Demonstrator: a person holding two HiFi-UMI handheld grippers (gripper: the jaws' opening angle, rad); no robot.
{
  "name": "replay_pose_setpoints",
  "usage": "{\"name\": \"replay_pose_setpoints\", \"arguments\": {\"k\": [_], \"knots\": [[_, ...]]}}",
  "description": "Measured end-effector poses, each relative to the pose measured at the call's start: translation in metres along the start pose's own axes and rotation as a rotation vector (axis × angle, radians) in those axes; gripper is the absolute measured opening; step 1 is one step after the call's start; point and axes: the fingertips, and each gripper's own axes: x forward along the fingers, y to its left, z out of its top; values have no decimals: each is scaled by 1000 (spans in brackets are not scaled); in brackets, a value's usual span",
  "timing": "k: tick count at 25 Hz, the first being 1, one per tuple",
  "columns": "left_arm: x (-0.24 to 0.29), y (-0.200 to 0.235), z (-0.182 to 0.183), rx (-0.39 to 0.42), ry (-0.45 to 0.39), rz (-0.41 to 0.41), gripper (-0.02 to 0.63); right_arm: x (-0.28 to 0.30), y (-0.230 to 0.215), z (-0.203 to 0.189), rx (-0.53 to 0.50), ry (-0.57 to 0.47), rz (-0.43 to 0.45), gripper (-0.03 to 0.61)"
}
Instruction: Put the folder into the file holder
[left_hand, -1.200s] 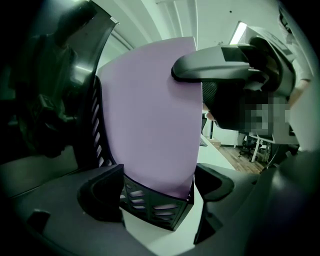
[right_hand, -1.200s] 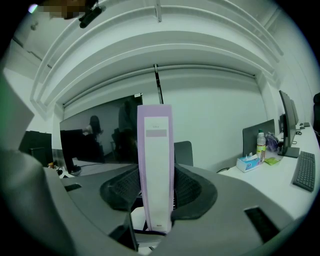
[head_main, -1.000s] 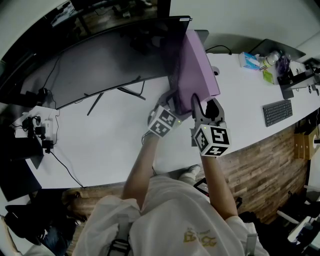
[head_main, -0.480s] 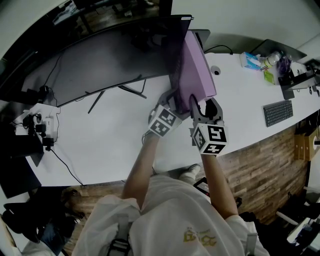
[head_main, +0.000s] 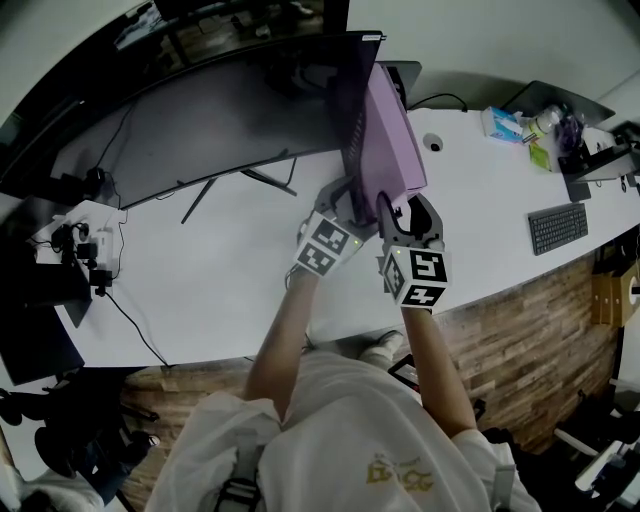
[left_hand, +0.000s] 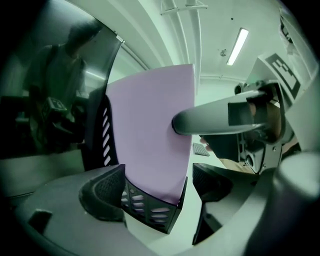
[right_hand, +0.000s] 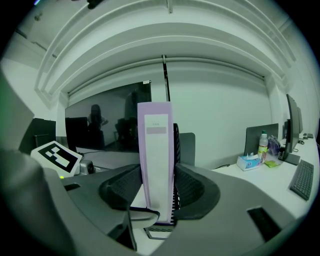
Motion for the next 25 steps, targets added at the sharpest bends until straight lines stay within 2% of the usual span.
{"name": "replay_pose_setpoints", "arguments": {"k": [10,15,18,22,25], "knots": [[-30,-4,30,-40,-97,110,359,-26,-7,4,24,-31,46,213],[-50,-14,44,-54,-133,183,276,-44,-14,8,51,-61,78,189],[-62,-17,53,-44,-139,231,219,-50,-19,12,71,-77,102,142],[-79,-21,65,-36,-156,305,156,-62,-20,22,132,-124,148,46],[-92,-25,74,-38,-174,358,78,-71,-23,23,111,-118,151,11]]}}
